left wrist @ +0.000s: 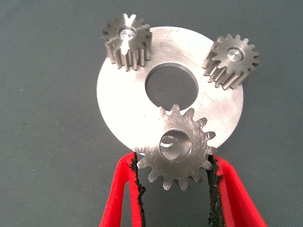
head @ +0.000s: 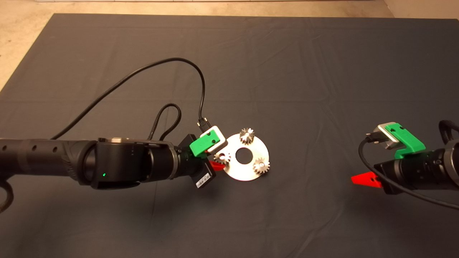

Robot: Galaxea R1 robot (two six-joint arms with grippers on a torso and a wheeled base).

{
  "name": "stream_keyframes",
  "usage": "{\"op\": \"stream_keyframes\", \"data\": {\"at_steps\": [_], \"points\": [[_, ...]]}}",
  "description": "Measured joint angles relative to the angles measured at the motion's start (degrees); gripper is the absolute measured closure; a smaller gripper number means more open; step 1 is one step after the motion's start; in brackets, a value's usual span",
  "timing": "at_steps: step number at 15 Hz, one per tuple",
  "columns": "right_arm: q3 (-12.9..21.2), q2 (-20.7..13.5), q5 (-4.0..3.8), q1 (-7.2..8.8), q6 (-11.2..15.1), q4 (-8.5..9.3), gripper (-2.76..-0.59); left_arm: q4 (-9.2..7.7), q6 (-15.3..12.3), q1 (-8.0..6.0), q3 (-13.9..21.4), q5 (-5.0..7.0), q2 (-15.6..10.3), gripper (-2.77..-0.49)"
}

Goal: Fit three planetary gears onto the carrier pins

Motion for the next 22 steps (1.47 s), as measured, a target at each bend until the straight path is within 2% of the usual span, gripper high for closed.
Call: {"op": "stream_keyframes", "data": {"at_steps": [2, 7, 9, 12, 14, 21, 22], "points": [[0.0, 0.0, 0.02, 0.00, 0.0, 0.02, -1.89, -0.05, 0.0, 0.99, 0.0, 0.00, 0.3, -0.55], [0.0, 0.0, 0.00, 0.00, 0.0, 0.02, -1.89, -0.02, 0.0, 1.11, -0.2, -0.34, 0.4, -0.55], [0.0, 0.0, 0.00, 0.00, 0.0, 0.09, -1.89, -0.02, 0.9, 1.11, -1.3, -0.45, 0.8, -0.55], [0.0, 0.0, 0.00, 0.00, 0.0, 0.41, -1.89, 0.00, 1.3, 1.17, -2.7, -1.74, 1.2, -0.55], [0.0, 0.0, -0.02, -0.02, 0.0, 0.52, -1.89, 0.06, 1.4, 2.13, -2.7, -2.68, 1.3, -0.55], [0.0, 0.0, -0.02, 0.00, 0.0, 0.61, -1.89, 0.22, 1.6, 2.20, -3.0, -3.08, 1.5, -0.55], [0.0, 0.0, -0.02, 0.00, 0.0, 0.61, -1.89, 0.22, 2.7, 2.20, -3.1, -3.32, 1.5, -0.55]]}}
